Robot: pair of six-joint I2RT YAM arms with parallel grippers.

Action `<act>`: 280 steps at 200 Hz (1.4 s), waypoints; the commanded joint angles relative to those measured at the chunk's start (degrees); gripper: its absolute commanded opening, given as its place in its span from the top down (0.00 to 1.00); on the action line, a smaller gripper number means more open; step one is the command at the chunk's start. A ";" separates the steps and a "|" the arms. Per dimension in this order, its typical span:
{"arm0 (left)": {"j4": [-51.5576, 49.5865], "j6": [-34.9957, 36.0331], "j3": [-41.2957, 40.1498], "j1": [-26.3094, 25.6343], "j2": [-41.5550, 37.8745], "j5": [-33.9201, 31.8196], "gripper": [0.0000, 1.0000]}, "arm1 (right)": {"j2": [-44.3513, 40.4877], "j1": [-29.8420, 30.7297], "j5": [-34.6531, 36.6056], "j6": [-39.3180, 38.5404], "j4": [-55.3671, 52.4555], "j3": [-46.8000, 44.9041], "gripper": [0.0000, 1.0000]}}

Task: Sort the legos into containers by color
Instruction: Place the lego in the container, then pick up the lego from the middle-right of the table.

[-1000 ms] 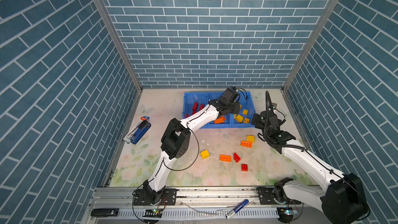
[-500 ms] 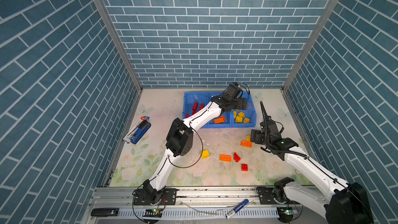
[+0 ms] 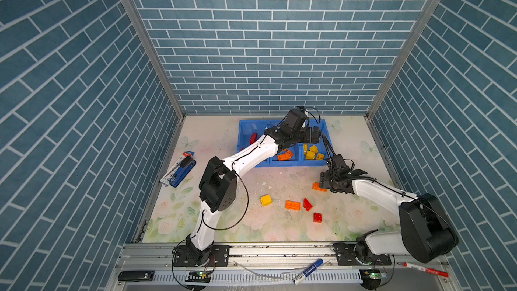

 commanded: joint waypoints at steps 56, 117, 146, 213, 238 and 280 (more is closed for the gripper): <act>4.14 1.07 -6.27 -0.16 -4.74 0.79 0.01 | 5.64 -0.06 1.24 2.51 5.18 3.52 0.41; 4.11 1.09 -8.32 -0.16 -5.58 0.63 0.01 | 8.24 0.01 0.95 -0.65 4.34 4.91 0.43; 3.88 1.23 -9.49 -0.13 -6.23 0.08 0.01 | 9.37 0.01 0.48 -3.06 3.25 5.73 0.44; 3.86 1.27 -11.92 -0.07 -7.66 -0.54 0.01 | 6.95 0.63 1.03 -7.06 1.55 5.15 0.57; 3.66 1.44 -12.69 0.01 -8.26 -0.91 0.01 | 4.77 0.86 0.40 -9.71 1.04 4.78 0.59; 2.60 2.63 -14.63 0.08 -9.85 -2.27 0.01 | -1.70 1.22 -4.33 -14.98 1.75 5.08 0.60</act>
